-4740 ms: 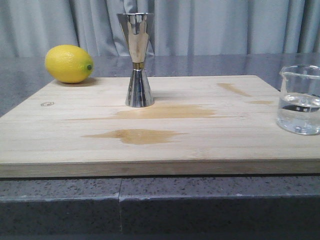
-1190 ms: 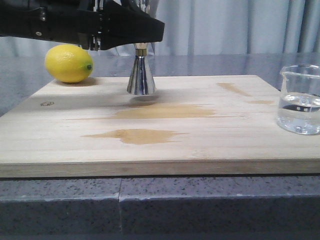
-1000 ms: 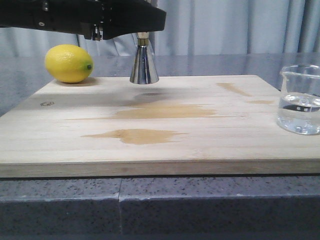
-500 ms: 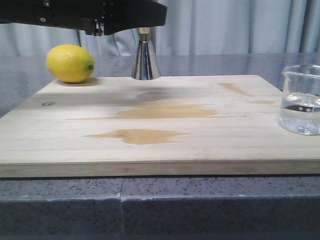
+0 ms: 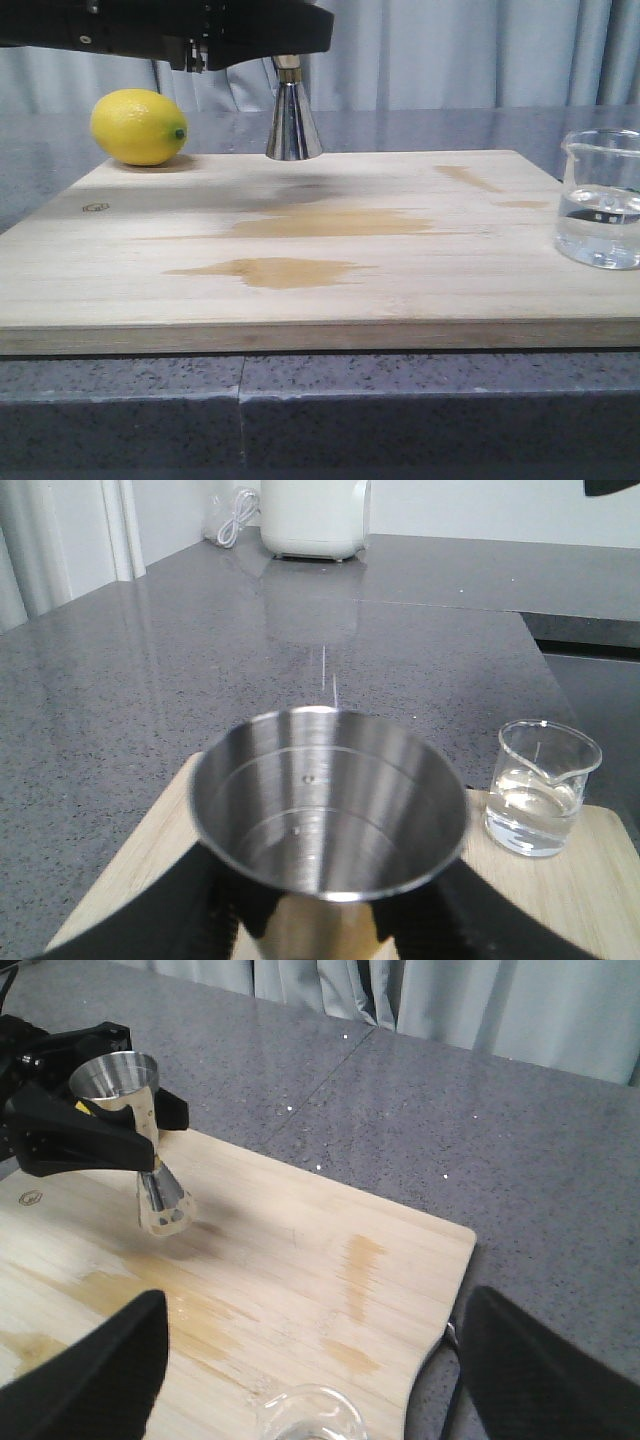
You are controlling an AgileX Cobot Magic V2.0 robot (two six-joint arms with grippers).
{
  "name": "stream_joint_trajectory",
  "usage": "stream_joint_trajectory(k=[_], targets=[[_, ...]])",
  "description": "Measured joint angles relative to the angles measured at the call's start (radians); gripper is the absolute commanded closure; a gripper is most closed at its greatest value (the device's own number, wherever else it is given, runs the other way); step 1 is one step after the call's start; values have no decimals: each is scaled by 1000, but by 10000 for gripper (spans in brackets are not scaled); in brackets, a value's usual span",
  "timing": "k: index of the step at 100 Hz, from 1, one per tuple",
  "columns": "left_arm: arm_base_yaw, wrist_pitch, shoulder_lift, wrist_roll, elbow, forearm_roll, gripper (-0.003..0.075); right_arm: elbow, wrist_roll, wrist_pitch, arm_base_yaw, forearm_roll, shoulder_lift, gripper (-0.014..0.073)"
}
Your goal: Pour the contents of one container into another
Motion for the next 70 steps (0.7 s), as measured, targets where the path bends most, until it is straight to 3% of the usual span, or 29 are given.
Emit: stream_joint_trajectory(k=[38, 70], targets=[[0, 0, 0, 0, 0, 0, 437, 369, 0, -537, 12, 63, 1, 71], [0, 0, 0, 0, 0, 0, 437, 535, 15, -753, 68, 79, 42, 71]])
